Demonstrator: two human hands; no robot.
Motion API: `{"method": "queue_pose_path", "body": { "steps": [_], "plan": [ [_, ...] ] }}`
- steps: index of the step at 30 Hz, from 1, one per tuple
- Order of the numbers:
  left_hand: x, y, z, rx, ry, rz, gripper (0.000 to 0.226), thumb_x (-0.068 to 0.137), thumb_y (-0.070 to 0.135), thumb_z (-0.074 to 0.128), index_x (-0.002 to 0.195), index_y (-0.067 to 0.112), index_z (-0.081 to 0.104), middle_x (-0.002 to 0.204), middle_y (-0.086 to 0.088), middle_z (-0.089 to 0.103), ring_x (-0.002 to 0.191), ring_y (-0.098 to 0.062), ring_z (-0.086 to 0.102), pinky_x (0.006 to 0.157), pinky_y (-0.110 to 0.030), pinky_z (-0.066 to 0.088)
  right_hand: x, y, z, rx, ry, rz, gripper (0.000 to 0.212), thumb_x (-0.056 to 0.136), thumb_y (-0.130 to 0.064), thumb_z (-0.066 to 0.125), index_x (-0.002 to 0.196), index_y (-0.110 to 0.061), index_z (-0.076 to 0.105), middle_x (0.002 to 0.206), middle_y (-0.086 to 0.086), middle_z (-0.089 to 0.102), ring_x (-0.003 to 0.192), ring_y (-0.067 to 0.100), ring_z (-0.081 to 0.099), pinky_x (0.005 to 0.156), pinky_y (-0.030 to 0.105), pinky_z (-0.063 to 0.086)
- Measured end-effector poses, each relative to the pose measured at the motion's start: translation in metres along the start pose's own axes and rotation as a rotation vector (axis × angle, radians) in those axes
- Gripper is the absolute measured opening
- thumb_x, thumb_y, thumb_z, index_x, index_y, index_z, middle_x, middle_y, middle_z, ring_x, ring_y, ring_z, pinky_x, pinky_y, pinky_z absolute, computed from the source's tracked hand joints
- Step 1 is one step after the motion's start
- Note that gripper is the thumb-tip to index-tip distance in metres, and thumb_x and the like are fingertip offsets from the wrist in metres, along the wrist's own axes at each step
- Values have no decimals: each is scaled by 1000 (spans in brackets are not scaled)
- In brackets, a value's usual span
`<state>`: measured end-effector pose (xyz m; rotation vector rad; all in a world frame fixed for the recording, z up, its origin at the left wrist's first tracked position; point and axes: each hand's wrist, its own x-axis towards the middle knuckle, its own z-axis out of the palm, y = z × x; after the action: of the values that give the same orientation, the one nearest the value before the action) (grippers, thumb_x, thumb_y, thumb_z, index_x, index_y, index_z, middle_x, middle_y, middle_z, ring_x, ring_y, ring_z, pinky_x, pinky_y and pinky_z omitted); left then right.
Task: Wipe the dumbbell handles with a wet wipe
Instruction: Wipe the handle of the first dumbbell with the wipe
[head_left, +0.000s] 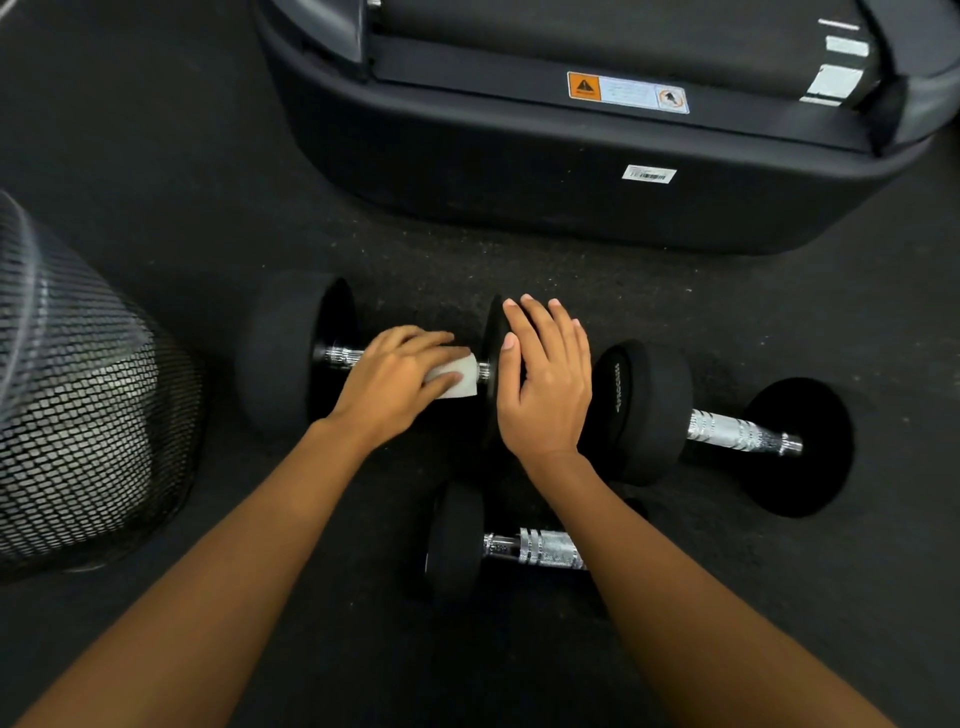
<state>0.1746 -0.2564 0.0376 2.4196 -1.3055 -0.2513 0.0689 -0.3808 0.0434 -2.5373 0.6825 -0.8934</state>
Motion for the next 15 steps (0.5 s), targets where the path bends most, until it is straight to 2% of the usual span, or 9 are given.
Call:
{"method": "queue_pose_path", "body": {
  "steps": [6,10,15],
  "plan": [
    [-3,4,1,-39,106,-216,51,84,45,60,127,19,53,127,-2,55,118,-21,44,104,-31,22,1,0,-1,-3,-13,4,40,96,-26,34,126,-13,57,131,5,56,131,24,40,112,42,26],
    [0,1,-3,13,98,-240,45,80,49,62,118,25,61,124,0,59,115,-22,46,101,-33,23,1,0,-1,-8,-20,7,40,97,-26,33,126,-13,57,131,5,56,131,24,40,112,42,26],
    [1,9,-5,-48,155,-195,29,80,36,66,107,26,68,104,5,69,104,-20,51,97,-31,25,0,0,-1,-22,-29,1,40,97,-26,33,127,-13,56,132,5,56,131,24,40,113,41,25]
  ]
}}
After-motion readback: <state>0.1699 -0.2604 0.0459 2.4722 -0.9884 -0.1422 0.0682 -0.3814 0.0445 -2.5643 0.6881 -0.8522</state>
